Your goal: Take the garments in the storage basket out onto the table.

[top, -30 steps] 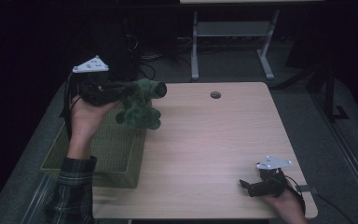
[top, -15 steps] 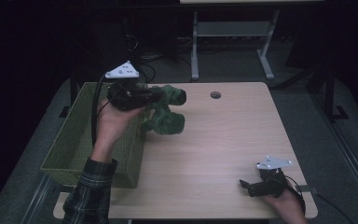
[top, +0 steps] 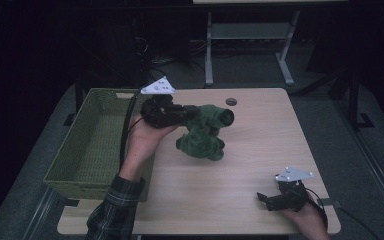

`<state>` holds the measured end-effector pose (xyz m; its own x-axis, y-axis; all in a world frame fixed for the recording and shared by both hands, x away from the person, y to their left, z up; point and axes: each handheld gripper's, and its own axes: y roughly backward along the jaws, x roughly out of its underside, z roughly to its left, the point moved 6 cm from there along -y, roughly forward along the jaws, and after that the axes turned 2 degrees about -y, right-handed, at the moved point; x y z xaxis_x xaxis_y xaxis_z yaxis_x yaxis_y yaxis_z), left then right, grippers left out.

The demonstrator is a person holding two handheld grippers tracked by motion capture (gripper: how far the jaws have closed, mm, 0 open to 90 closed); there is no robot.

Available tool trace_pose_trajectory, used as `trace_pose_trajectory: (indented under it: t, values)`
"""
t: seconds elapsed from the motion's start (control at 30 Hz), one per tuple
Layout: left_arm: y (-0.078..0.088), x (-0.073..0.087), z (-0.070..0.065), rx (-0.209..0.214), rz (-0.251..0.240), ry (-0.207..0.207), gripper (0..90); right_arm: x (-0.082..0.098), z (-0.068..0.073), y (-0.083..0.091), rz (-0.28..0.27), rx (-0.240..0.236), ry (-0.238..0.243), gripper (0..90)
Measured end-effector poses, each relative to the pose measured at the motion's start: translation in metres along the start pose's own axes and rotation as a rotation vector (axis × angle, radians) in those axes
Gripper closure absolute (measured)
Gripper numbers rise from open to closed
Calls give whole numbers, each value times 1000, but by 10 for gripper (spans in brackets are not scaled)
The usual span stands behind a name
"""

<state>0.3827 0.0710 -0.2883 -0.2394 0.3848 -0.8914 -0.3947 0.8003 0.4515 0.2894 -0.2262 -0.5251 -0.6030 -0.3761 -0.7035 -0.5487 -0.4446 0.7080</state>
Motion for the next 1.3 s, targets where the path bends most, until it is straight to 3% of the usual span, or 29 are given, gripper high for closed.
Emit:
trace_pose_trajectory:
  t: [0.33,0.47,0.63,0.73,1.03,1.3]
  values:
    - [-44,11,-21,74,23,3,846,0,0,0,-2,0,2,29]
    - [-57,17,-25,84,40,4,846,0,0,0,-2,0,2,29]
    - [-81,35,-31,112,74,9,846,0,0,0,-2,0,2,29]
    - [-97,52,-35,128,107,34,846,0,0,0,0,-1,0,29]
    - [-111,81,-38,140,152,55,844,0,0,0,0,0,1,29]
    - [-119,115,-34,137,209,69,843,0,0,0,1,0,2,29]
